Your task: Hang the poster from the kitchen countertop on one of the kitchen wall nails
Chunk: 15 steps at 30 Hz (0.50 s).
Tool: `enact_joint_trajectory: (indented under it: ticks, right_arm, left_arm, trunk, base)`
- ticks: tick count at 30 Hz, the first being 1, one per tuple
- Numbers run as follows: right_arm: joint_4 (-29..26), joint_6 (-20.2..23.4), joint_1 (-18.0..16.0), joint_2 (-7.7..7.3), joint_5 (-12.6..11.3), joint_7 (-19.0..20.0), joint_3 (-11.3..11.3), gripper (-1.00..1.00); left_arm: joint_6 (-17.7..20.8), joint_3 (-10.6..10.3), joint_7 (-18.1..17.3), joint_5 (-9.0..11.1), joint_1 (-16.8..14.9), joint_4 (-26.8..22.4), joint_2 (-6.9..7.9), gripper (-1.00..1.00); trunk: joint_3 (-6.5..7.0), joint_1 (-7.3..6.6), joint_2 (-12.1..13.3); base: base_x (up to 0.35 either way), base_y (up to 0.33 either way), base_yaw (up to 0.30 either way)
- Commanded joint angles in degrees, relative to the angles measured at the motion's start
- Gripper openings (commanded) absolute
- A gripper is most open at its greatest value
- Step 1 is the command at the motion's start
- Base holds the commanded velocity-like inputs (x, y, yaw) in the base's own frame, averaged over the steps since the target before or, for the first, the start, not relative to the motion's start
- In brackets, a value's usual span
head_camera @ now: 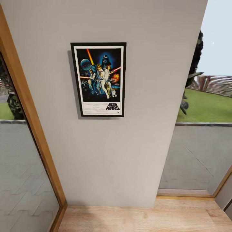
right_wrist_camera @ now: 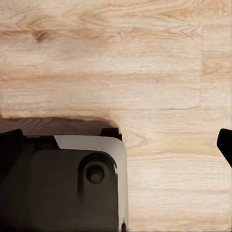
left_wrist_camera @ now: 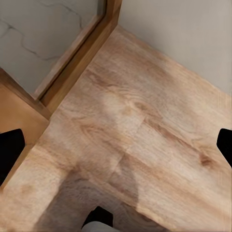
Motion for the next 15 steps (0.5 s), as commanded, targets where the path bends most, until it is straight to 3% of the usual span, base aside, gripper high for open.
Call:
enact_joint_trajectory:
  ticks: [1,15]
  right_arm:
    - [0.24,-0.19,-0.01,0.07,0.58,0.08,-0.52,1.0]
    - [0.9,-0.19,-0.03,0.42,0.5,-0.12,-0.52,1.0]
  left_arm:
    - [-0.1,-0.37,-0.21,0.51,-0.02,0.07,-0.01,1.0]
    - [-0.09,-0.36,0.19,0.08,-0.02,0.15,-0.06,1.0]
  trunk:
    - [-0.02,0.02,-0.04]
    - [-0.02,0.02,-0.04]
  base:
    - [0.0,0.0,0.0]
    - [0.0,0.0,0.0]
